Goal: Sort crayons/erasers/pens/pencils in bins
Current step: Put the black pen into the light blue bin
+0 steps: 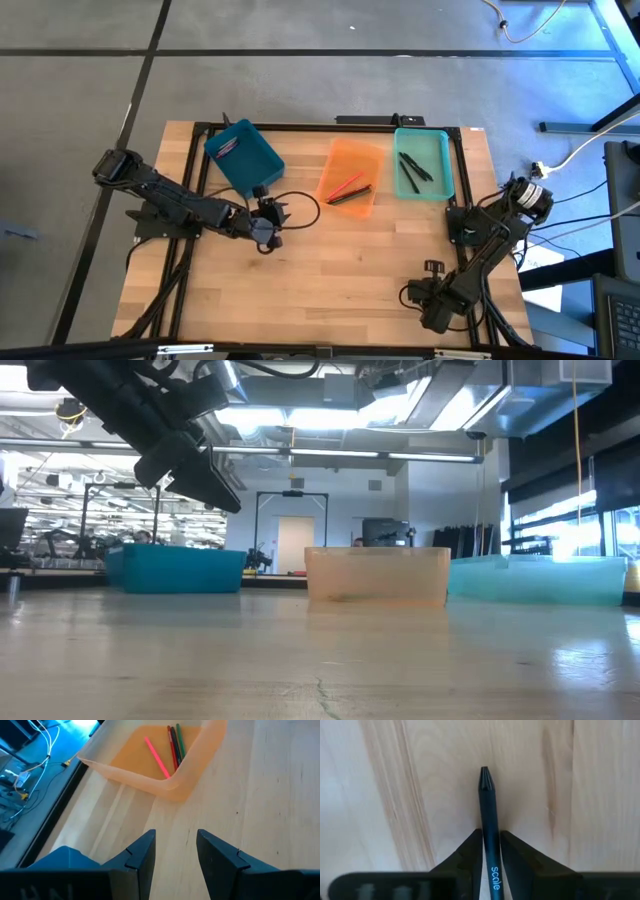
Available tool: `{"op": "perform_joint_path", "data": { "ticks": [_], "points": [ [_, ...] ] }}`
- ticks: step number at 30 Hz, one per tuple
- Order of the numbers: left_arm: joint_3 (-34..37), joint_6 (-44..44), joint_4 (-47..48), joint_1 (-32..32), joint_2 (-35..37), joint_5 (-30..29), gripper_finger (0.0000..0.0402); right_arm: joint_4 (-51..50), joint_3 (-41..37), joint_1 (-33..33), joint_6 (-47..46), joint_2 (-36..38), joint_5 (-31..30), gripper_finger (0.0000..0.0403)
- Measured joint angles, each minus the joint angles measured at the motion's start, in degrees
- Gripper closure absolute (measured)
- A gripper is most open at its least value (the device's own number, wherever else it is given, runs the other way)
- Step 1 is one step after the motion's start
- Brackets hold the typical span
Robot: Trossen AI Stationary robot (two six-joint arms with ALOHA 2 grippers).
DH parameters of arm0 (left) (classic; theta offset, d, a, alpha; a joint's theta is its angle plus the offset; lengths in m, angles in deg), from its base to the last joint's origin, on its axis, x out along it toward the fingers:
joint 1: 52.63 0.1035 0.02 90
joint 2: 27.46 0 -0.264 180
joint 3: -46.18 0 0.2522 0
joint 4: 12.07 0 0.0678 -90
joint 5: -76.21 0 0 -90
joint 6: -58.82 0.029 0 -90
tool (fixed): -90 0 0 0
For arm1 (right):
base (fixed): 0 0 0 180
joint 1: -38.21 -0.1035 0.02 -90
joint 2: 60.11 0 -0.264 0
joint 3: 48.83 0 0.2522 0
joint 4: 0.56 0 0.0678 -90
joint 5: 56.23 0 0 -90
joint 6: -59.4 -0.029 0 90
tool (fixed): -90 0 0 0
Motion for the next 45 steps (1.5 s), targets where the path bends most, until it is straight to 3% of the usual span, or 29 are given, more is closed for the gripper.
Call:
{"op": "perform_joint_path", "data": {
  "ticks": [7, 12, 17, 27, 31, 35, 39, 45],
  "points": [
    [0.01, -0.43, -1.25, 0.65, 0.00, -0.80, 0.0266, 0.92, -0.02, 1.61, 0.02, 0.23, -0.66, 0.0329],
    [0.02, -3.47, -2.36, 1.15, 0.00, -0.18, 0.0266, 2.14, -0.04, 3.52, 0.24, 0.16, -7.63, 0.0345],
    [0.02, -4.54, -2.37, 1.46, 0.00, -0.21, 0.0266, 2.01, 0.65, 6.13, 2.79, 0.03, -10.38, 0.0368],
    [0.00, -6.28, -2.83, 2.49, 0.00, -0.19, 0.0266, 1.71, 4.67, 14.05, 15.07, 0.74, -29.55, 0.0357],
    [0.02, -7.10, -2.70, 2.47, 0.00, 0.96, 0.0266, -1.75, 5.93, 17.43, 16.45, 2.44, -32.50, 0.0357],
    [0.00, -7.10, -1.86, 2.47, 0.00, 3.41, 0.0266, -10.02, 7.47, 21.31, 10.57, 6.18, -38.19, 0.0357],
    [0.02, -7.08, -1.47, 2.47, 0.00, 3.50, 0.0266, -20.60, 8.81, 24.50, -2.90, 11.34, -45.90, 0.0356],
    [0.02, -7.28, -2.32, 2.47, 0.00, 3.58, 0.0266, -33.09, 8.62, 30.55, -13.22, 18.98, -50.76, 0.0356]
  ]
}}
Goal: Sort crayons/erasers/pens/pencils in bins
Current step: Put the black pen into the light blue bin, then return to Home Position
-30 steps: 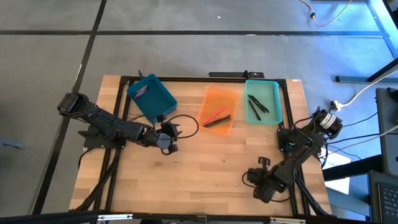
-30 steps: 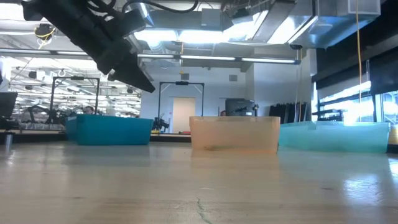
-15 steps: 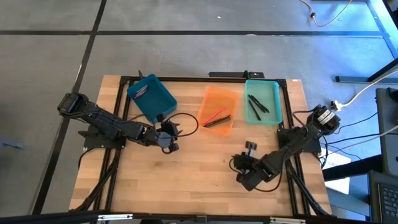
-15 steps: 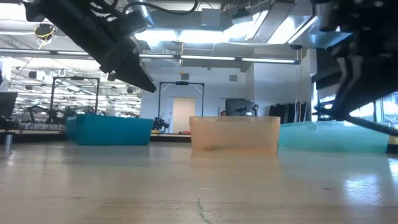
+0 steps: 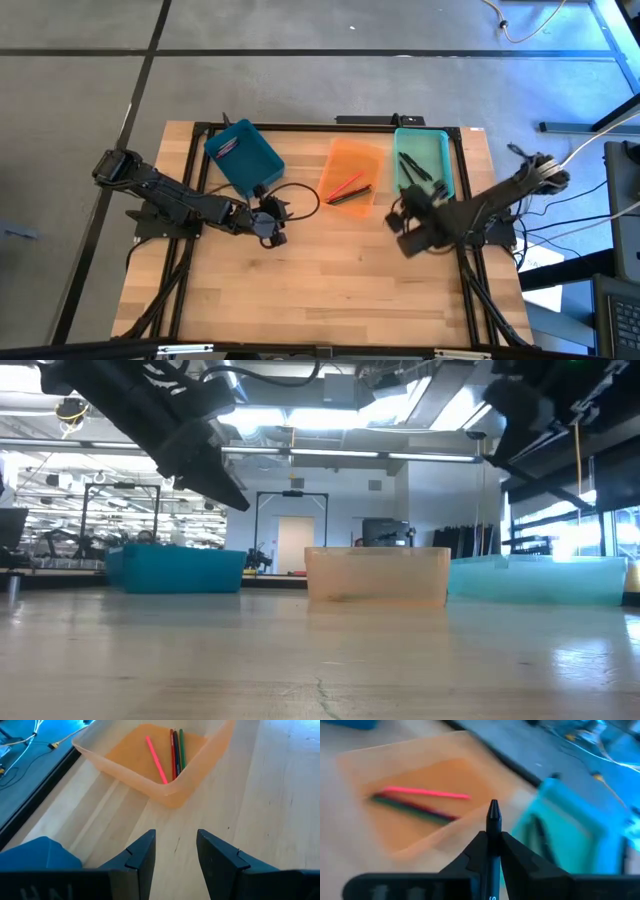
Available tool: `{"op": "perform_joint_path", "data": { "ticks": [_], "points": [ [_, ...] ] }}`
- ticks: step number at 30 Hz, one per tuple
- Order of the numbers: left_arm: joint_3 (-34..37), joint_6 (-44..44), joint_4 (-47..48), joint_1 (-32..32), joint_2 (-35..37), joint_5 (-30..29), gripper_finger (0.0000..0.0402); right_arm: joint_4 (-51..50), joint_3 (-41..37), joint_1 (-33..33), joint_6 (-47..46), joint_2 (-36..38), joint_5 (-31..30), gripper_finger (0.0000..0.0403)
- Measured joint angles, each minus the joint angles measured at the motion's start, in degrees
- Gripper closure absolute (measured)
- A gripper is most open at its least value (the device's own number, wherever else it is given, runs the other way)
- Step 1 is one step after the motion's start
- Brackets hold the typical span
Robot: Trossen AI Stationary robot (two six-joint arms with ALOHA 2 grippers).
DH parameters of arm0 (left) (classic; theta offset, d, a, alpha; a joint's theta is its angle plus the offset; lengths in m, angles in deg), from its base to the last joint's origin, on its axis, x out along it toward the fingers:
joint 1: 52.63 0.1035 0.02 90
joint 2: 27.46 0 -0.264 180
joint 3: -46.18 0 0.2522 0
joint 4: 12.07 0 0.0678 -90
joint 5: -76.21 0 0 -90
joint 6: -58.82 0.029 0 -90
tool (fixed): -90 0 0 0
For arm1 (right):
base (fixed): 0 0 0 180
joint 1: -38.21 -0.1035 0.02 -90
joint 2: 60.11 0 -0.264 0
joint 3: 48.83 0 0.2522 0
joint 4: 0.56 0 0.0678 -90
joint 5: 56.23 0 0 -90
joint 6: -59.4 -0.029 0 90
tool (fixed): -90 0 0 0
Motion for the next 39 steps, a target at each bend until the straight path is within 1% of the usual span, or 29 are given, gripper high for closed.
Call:
{"op": "perform_joint_path", "data": {
  "ticks": [2, 6, 10, 11, 13, 17, 19, 20, 22, 24, 26, 29, 33, 35, 37, 39],
  "points": [
    [0.00, -0.14, 0.01, 0.00, 0.00, 0.05, 0.0266, -2.04, -0.58, 3.96, -0.25, 1.89, -1.14, 0.0356],
    [0.00, -0.28, 0.00, 0.00, 0.00, 0.07, 0.0266, -2.13, -1.72, 14.01, 0.27, 3.74, -2.93, 0.0356],
    [0.00, -0.23, 0.17, 0.00, 0.00, 0.07, 0.0266, -0.08, -2.68, 24.57, 6.07, 3.36, -3.17, 0.0356],
    [0.00, -0.23, 0.33, 0.00, 0.00, 0.07, 0.0266, 1.58, -3.35, 26.89, 8.27, 3.31, -3.10, 0.0356],
    [0.00, 0.05, 1.30, 0.00, 0.00, 0.09, 0.0266, 6.46, -4.94, 31.42, 15.53, 3.35, -1.79, 0.0356],
    [0.00, -0.44, 6.41, 0.00, 0.00, 0.50, 0.0266, 17.37, -8.58, 39.69, 30.77, 3.33, 4.29, 0.0356],
    [0.00, -1.80, 8.60, 0.37, 0.00, 0.60, 0.0266, 21.98, -10.26, 42.78, 35.87, 3.31, 6.01, 0.0356],
    [0.02, -2.61, 9.29, 0.70, 0.00, 0.64, 0.0266, 23.54, -10.83, 43.96, 36.43, 3.31, 6.35, 0.0356],
    [0.56, -3.49, 8.97, 1.45, 0.00, 0.52, 0.0266, 25.69, -11.67, 45.59, 35.10, 3.32, 6.59, 0.0353],
    [1.90, -2.88, 7.35, 2.57, 0.00, 0.30, 0.0266, 25.61, -12.56, 46.20, 33.72, 3.32, 6.61, 0.0343],
    [3.91, 0.61, 2.26, 4.74, 0.00, 0.33, 0.0266, 25.61, -13.59, 46.20, 32.91, 3.33, 6.68, 0.0324],
    [7.14, 6.27, -7.79, 8.51, 0.00, 1.20, 0.0266, 25.20, -14.72, 46.16, 32.87, 3.33, 6.80, 0.0286],
    [10.65, 12.34, -21.90, 12.38, 0.00, 6.46, 0.0266, 25.30, -14.58, 46.16, 34.92, 3.32, 6.63, 0.0231],
    [12.04, 15.99, -27.79, 13.98, 0.00, 9.46, 0.0266, 27.47, -13.77, 46.00, 36.60, 3.32, 7.07, 0.0209],
    [12.41, 19.50, -30.95, 15.39, 0.07, 12.49, 0.0266, 31.58, -12.44, 45.95, 38.55, 3.32, 8.52, 0.0194],
    [12.43, 20.82, -29.97, 16.40, 1.90, 13.28, 0.0266, 37.88, -10.72, 45.86, 43.01, 3.31, 10.11, 0.0185]
  ]
}}
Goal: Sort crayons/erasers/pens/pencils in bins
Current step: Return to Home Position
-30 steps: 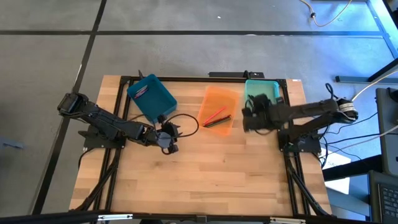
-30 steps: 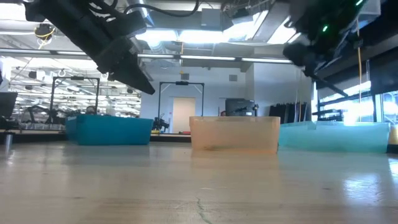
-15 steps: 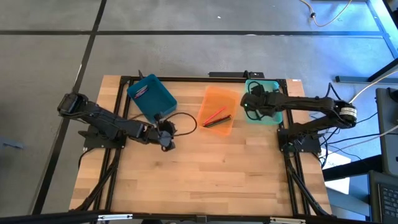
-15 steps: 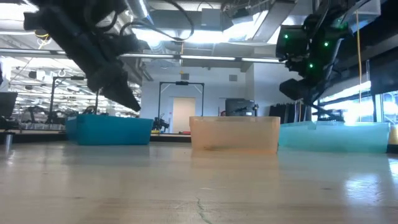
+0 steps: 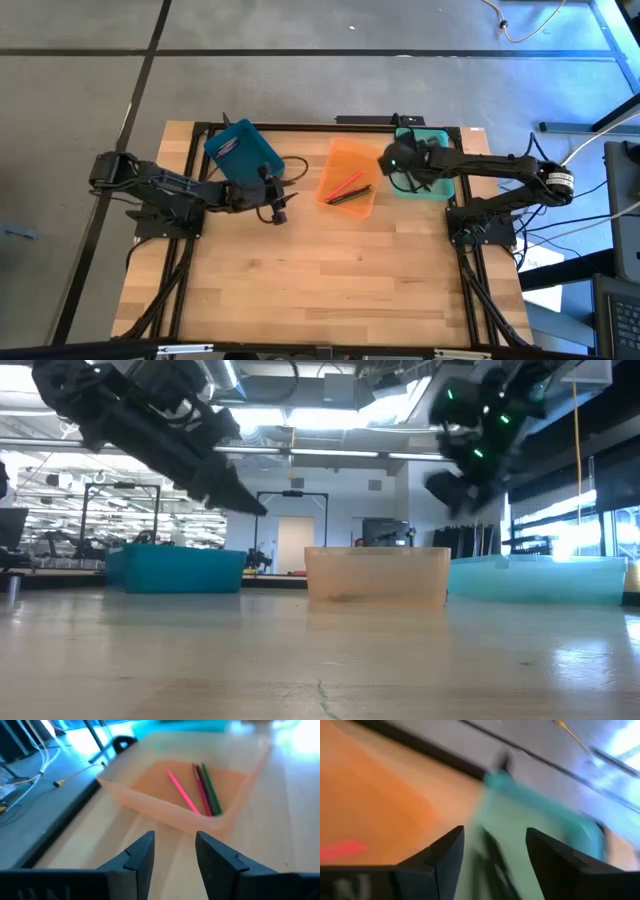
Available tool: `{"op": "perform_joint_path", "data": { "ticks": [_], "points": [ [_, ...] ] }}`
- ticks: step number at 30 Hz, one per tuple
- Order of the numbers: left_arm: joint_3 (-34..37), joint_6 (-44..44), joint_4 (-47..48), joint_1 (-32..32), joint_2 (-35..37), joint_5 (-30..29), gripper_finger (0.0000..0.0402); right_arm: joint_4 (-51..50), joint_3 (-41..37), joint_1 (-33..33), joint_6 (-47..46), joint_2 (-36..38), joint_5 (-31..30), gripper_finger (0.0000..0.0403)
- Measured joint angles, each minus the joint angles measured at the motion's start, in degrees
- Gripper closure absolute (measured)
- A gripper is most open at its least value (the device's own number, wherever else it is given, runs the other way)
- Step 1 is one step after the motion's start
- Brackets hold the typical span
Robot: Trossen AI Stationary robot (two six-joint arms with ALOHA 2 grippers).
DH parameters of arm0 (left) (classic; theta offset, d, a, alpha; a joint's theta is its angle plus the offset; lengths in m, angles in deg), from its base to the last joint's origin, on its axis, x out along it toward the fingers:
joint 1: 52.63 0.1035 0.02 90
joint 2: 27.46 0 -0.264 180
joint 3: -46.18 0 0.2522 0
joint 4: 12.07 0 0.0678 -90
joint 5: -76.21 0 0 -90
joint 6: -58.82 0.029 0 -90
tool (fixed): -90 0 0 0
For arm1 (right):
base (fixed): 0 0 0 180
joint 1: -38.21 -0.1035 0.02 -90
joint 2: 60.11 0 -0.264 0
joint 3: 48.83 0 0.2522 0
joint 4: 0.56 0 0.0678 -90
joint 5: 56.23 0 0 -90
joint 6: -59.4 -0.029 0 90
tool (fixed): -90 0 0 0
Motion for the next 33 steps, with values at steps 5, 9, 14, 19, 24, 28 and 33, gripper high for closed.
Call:
{"op": "perform_joint_path", "data": {
  "ticks": [5, 9, 14, 19, 24, 28, 33],
  "points": [
    [0.01, 2.41, 3.42, 2.42, 10.14, 0.70, 0.0266, 21.53, 3.37, -1.79, 15.27, 0.02, 7.69, 0.0184],
    [0.01, 7.08, 4.72, 3.45, 20.31, 2.30, 0.0266, 38.18, 3.33, -5.16, 27.22, 0.02, 19.57, 0.0194],
    [2.31, 8.46, 2.79, 3.55, 31.46, 8.49, 0.0266, 43.52, 3.25, -11.92, 34.57, 0.02, 25.14, 0.0226],
    [6.76, 7.64, 2.06, 2.52, 41.51, 8.55, 0.0266, 42.35, 3.19, -17.28, 38.29, 0.42, 26.65, 0.0283],
    [12.62, 2.19, 0.57, 0.82, 50.50, 9.83, 0.0285, 40.86, 3.17, -19.30, 40.19, 2.93, 36.21, 0.0366],
    [18.13, -3.10, -2.84, -1.59, 53.50, 12.50, 0.0328, 40.53, 3.15, -20.09, 42.69, 5.74, 43.43, 0.0393],
    [20.34, -3.74, -3.76, -3.07, 56.18, 5.81, 0.0386, 39.95, 1.12, -19.22, 46.71, 10.91, 44.64, 0.0397]
  ]
}}
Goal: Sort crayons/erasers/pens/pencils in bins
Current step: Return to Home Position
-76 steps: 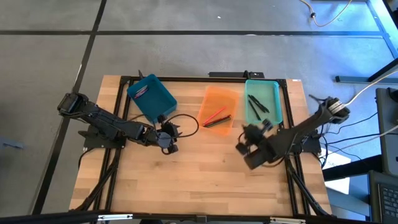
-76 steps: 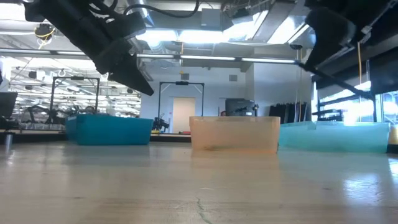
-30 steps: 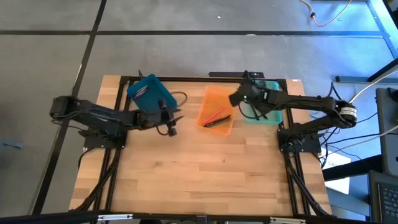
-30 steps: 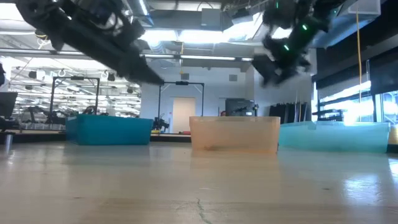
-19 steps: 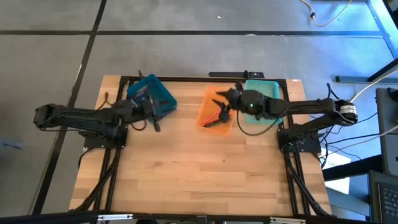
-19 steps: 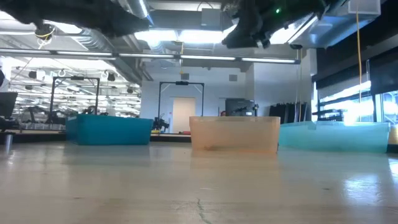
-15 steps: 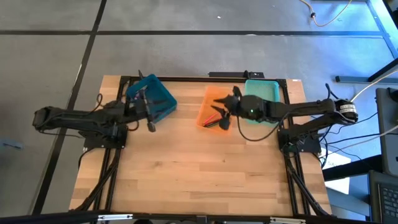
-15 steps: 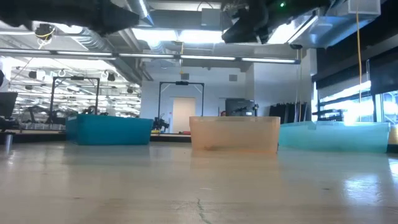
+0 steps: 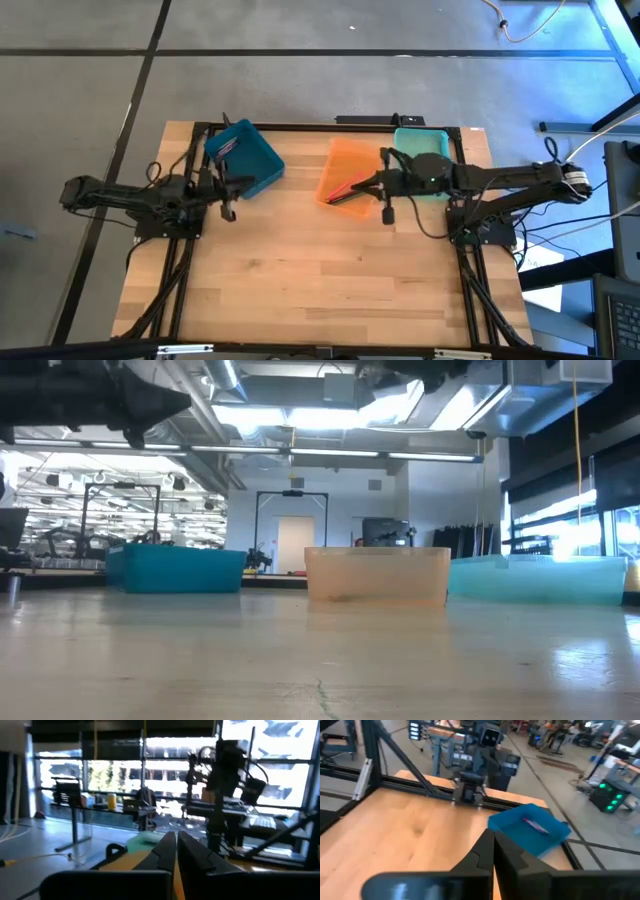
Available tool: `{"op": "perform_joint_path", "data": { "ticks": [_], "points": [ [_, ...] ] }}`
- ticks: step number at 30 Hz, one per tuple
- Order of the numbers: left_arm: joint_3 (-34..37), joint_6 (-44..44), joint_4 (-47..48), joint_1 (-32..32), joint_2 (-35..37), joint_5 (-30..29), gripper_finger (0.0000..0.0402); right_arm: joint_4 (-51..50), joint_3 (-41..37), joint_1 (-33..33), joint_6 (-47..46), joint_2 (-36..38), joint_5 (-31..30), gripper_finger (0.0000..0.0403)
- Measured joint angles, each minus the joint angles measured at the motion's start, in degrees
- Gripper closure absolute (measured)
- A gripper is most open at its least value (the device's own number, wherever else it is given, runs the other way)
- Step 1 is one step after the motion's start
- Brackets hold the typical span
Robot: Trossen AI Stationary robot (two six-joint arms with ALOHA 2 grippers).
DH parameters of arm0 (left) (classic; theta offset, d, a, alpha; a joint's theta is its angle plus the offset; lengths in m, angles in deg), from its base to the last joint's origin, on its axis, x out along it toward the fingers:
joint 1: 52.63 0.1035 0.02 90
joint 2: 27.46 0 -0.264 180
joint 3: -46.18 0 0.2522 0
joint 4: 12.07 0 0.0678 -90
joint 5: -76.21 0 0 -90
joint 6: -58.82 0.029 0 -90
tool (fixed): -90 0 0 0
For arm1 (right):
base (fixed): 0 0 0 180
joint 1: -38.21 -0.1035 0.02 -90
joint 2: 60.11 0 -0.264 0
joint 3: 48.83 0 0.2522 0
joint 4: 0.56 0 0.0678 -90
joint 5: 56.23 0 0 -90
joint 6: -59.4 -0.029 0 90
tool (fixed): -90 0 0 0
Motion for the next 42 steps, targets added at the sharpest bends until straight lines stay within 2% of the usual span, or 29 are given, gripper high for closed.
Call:
{"op": "perform_joint_path", "data": {
  "ticks": [3, 8, 13, 16, 28, 34, 42],
  "points": [
    [-0.95, 1.01, 0.57, 0.00, 2.73, -1.39, 0.0397, 3.81, -3.75, 2.45, -0.39, 3.68, 2.39, 0.0397],
    [-2.19, 3.98, 9.19, -0.02, 8.89, -0.41, 0.0387, 9.34, -10.60, 5.67, -4.36, 10.26, 8.48, 0.0399],
    [-2.16, 4.09, 16.40, -0.02, 15.12, 0.16, 0.0395, 9.98, -17.02, 7.67, -7.69, 16.76, 8.50, 0.0400],
    [-2.16, 4.27, 18.89, -0.02, 18.88, 1.36, 0.0400, 10.05, -20.54, 8.25, -6.05, 21.26, 8.91, 0.0401],
    [-1.75, 3.89, 22.48, -0.02, 19.04, 5.10, 0.0398, 10.03, -32.10, 8.59, -7.51, 40.11, 9.72, 0.0402],
    [4.25, 3.29, 16.38, -0.02, 19.03, 8.30, 0.0400, 7.76, -35.55, 8.57, -7.84, 48.40, 10.49, 0.0402],
    [4.63, 2.51, 15.72, -0.02, 19.03, 8.99, 0.0397, 7.32, -40.75, 8.55, -13.80, 55.55, 11.56, 0.0400]
  ]
}}
